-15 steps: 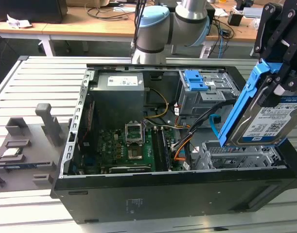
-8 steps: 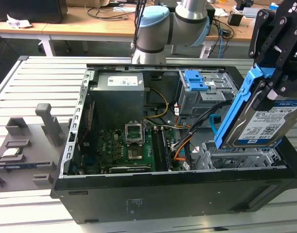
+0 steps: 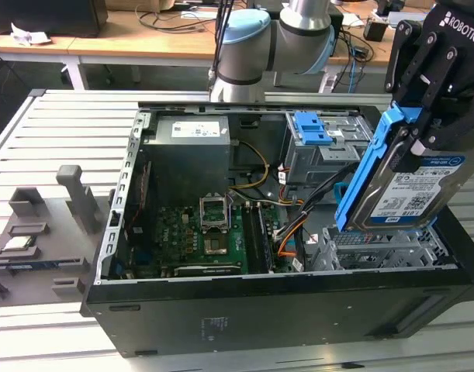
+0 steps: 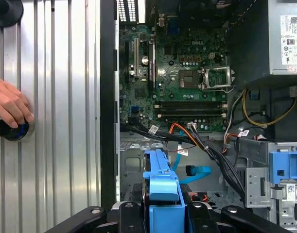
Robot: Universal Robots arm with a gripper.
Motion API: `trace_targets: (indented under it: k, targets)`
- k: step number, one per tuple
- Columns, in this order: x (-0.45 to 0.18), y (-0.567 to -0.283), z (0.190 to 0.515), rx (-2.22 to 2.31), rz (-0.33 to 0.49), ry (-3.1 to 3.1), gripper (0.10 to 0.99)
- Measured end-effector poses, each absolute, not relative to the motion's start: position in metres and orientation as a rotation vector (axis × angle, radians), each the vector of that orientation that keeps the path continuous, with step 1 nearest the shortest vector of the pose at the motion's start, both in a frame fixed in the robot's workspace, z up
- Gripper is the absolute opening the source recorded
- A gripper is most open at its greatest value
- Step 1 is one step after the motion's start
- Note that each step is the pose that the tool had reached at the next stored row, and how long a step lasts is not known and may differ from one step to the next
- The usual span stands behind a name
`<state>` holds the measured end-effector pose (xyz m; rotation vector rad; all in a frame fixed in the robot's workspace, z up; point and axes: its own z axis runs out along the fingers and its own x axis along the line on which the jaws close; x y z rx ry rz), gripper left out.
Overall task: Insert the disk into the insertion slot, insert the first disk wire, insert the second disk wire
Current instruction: 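Insert the disk into the insertion slot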
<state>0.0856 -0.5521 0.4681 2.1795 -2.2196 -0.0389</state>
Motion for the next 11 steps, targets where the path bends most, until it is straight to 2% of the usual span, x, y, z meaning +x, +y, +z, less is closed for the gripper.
trace_targets:
  k: [11]
  targets:
    - [0.0856,-0.552,0.4612,2.179,-0.039,-2.219,0.369]
